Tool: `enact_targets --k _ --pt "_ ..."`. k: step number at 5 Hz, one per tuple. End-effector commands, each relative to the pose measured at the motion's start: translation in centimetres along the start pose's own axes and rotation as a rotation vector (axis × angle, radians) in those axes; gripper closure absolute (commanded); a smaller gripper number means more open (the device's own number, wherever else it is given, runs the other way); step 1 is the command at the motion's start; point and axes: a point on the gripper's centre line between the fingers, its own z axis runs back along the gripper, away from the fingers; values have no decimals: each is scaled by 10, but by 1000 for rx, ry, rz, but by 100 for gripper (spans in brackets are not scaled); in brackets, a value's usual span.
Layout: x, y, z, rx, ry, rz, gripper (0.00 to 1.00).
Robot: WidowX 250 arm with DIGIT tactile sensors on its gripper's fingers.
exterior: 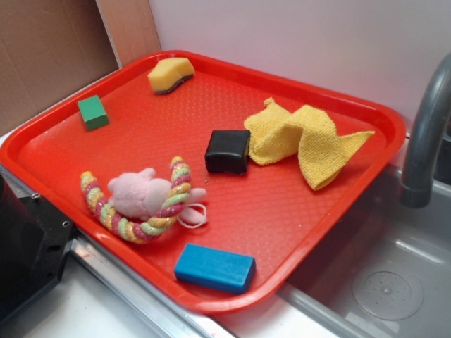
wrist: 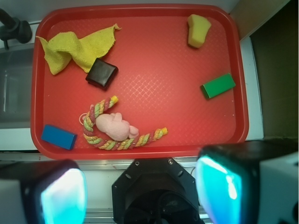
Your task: Grab the green block.
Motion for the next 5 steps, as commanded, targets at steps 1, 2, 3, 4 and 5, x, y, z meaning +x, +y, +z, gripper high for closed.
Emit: enact_targets --k 1,2,3,4,5 --pt "0 0 0 0 0 0 0" --pt "33 39 -24 -4 -10 248 0" --pt "55 74 -40 -12 -41 474 0" --pt "65 98 -67 -4 -96 688 0" --pt "59 120 -94 33 -138 897 0"
